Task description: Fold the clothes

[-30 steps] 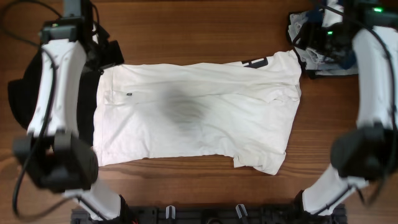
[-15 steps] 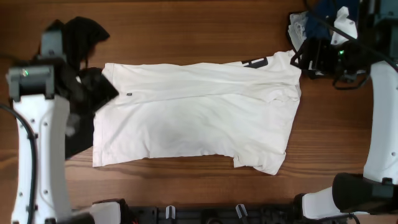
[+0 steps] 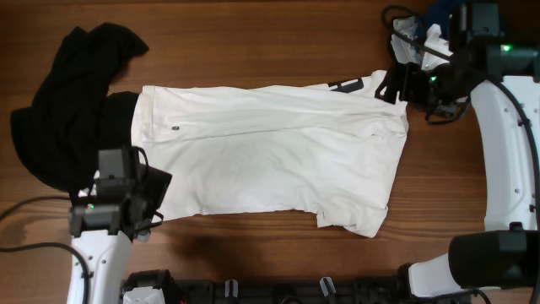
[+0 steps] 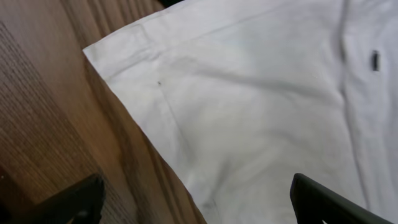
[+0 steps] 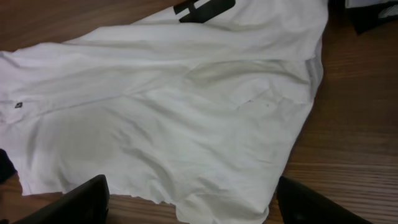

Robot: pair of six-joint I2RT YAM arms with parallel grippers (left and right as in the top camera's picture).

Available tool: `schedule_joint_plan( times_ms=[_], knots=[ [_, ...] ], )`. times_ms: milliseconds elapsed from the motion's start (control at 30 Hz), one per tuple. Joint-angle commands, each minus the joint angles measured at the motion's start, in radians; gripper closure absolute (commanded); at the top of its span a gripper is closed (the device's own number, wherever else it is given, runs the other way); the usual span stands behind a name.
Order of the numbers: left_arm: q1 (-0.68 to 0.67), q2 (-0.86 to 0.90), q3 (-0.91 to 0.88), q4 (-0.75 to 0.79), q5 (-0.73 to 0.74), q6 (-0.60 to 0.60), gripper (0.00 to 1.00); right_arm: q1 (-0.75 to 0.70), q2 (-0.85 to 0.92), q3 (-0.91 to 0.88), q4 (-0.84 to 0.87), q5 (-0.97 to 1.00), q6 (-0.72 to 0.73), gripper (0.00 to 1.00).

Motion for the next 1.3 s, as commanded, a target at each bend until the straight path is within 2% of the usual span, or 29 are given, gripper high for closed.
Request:
schedule_joint_plan(
  times_ms=[0, 33, 133, 267, 433, 633, 767, 1000, 1100, 1167, 1200, 1267],
  knots=[
    [0.01, 0.051, -0.092, 0.045, -0.071, -0.121, 0.04, 0.045, 0.0, -0.01, 0.005, 0.01, 0.018, 0.13],
    [0.018, 0.073, -0.103, 0.053, -0.081, -0.151, 0.0, 0.055, 0.0, -0.01, 0.005, 0.01, 0.018, 0.13],
    [0.063, 0.142, -0.115, 0.065, -0.109, -0.235, 0.0, 0.086, 0.0, -0.01, 0.005, 0.01, 0.018, 0.13],
    [0.174, 0.225, -0.115, 0.126, -0.114, -0.234, 0.0, 0.118, 0.0, -0.01, 0.005, 0.032, 0.044, 0.13],
    [0.266, 0.299, -0.115, 0.24, -0.117, -0.127, 0.0, 0.124, 0.0, -0.01, 0.005, 0.032, 0.044, 0.13],
    [0.284, 0.358, -0.115, 0.339, -0.116, -0.024, 0.03, 0.124, 0.0, -0.01, 0.005, 0.032, 0.044, 0.13],
    [0.284, 0.397, -0.115, 0.342, -0.113, -0.02, 0.14, 0.124, 0.0, -0.01, 0.004, 0.032, 0.044, 0.13],
    [0.284, 0.439, -0.115, 0.279, -0.114, -0.02, 0.18, 0.124, 0.0, -0.01, 0.004, 0.032, 0.044, 0.13],
    [0.284, 0.439, -0.125, 0.279, -0.122, -0.02, 0.34, 0.124, 0.0, -0.01, 0.004, 0.032, 0.044, 0.13],
    [0.284, 0.439, -0.13, 0.288, -0.125, -0.02, 0.54, 0.124, 0.0, -0.01, 0.004, 0.032, 0.044, 0.13],
    [0.284, 0.439, -0.131, 0.298, -0.124, -0.018, 0.6, 0.124, 0.0, -0.01, 0.003, 0.032, 0.044, 0.13],
    [0.284, 0.439, -0.132, 0.304, -0.124, 0.036, 0.83, 0.124, 0.0, -0.01, 0.0, 0.032, 0.044, 0.13]
  ],
)
